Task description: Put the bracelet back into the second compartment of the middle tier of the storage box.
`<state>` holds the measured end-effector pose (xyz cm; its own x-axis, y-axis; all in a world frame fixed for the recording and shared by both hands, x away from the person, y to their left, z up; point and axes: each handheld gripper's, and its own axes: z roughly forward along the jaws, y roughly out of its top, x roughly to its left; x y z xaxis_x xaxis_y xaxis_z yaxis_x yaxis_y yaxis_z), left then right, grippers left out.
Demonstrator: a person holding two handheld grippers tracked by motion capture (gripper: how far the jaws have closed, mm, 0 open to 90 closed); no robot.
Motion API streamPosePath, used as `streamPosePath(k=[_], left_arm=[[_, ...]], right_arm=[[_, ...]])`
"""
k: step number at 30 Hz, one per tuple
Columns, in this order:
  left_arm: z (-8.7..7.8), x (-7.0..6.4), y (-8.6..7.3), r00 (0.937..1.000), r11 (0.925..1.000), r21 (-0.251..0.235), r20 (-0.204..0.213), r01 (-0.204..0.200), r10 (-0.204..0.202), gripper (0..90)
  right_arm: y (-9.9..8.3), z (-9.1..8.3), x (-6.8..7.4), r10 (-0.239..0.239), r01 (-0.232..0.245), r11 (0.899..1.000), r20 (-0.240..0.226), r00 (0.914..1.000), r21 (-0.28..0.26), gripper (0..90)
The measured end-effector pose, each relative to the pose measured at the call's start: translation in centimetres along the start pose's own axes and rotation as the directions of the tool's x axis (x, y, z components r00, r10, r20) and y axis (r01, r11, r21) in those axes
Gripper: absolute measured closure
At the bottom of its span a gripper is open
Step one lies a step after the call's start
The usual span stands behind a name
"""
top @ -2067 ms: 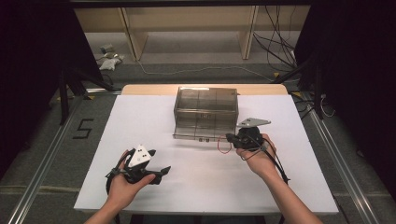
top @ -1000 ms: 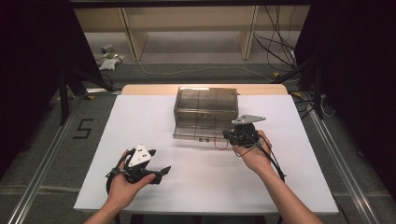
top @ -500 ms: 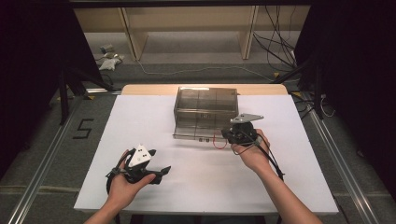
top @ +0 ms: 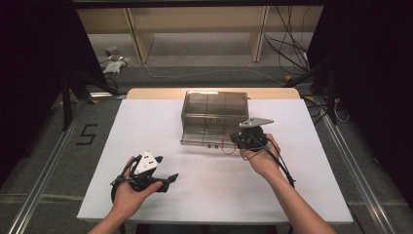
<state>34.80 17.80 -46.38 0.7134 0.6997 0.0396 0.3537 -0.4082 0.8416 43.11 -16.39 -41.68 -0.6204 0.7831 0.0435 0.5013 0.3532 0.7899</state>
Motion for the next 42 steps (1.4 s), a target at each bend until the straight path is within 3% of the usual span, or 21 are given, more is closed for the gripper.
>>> streamPosePath(k=[42], left_arm=[[0.1,0.0,0.0,1.0,1.0,-0.002,0.001,0.003,-0.003,17.5]], right_arm=[[1.3,1.6,0.2,-0.002,0.002,1.0,0.005,1.0,-0.003,90.0]])
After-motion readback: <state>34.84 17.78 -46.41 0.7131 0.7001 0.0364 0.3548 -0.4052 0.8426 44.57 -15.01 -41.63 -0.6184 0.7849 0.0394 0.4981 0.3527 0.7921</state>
